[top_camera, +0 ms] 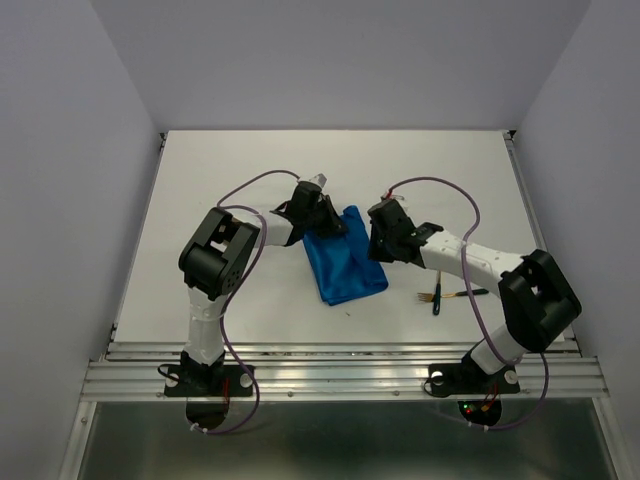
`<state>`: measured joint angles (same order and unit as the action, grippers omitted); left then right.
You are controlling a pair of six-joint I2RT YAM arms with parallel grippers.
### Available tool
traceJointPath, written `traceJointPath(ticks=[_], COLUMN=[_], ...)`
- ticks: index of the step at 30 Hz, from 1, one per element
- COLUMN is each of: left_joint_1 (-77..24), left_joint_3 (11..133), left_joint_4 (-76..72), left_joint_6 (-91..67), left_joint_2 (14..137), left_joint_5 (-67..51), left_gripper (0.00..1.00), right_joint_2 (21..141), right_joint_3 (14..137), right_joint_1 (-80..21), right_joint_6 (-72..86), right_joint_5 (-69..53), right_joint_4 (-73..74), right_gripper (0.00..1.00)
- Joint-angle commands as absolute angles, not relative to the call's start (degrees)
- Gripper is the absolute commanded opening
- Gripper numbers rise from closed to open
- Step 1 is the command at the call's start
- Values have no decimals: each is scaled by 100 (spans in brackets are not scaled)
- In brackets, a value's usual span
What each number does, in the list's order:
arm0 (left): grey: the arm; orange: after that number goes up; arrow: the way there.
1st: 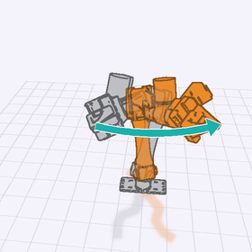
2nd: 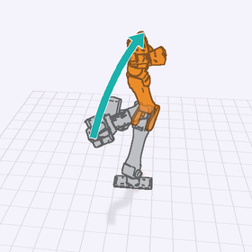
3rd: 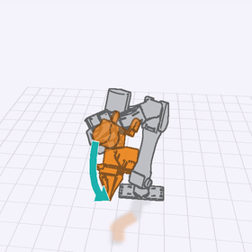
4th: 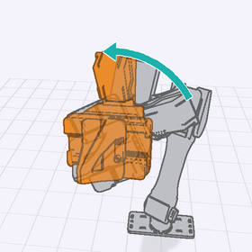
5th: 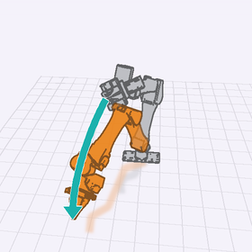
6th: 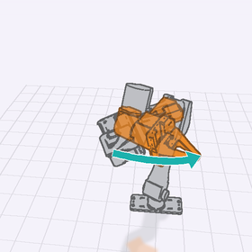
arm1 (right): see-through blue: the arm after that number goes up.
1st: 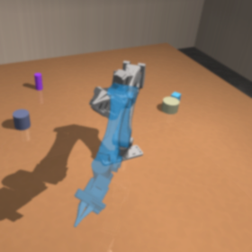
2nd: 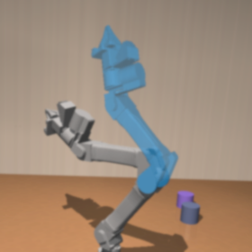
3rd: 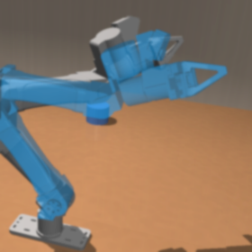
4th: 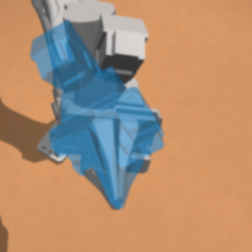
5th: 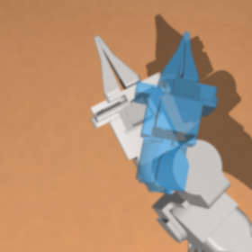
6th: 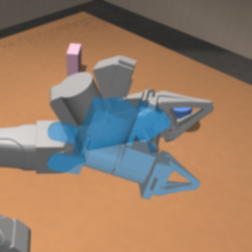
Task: Fold the napkin into a case and place the utensils inside
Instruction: Smooth out the 2/3-rectangle-folded napkin at the center of the board.
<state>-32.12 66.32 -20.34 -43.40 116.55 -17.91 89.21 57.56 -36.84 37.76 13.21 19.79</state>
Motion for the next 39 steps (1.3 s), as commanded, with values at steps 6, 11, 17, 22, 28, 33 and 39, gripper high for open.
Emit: traceJointPath(ticks=[6,11,17,22,28,33,39], left_joint_1=[-3190,-3190,-3164,-3164,-3164,-3164,-3164], left_joint_3=[6671,6715,6732,6811,6873,6899,7145], left_joint_4=[-2224,-2127,-2083,-2004,-1977,-1934,-1600], left_joint_6=[-4324,-4315,-4289,-4245,-4245,-4175,-4026], left_joint_2=[11584,11602,11549,11566,11593,11479,11487], left_joint_5=[-1916,-1863,-1828,-1819,-1854,-1863,-1889], left_gripper=[0,0,0,0,0,0,0], right_joint_2=[8490,8481,8639,8754,8763,8271,8200], right_joint_3=[4773,4562,4377,4193,4175,4437,4658], right_joint_1=[-3727,-3727,-3727,-3727,-3779,-3779,-3779], right_joint_6=[3744,3735,3762,3771,3771,3718,3621], right_joint_5=[589,343,272,325,237,412,659], right_joint_4=[1653,1477,1362,1266,1195,1449,1573], right_gripper=[20,19,18,17,16,17,17])
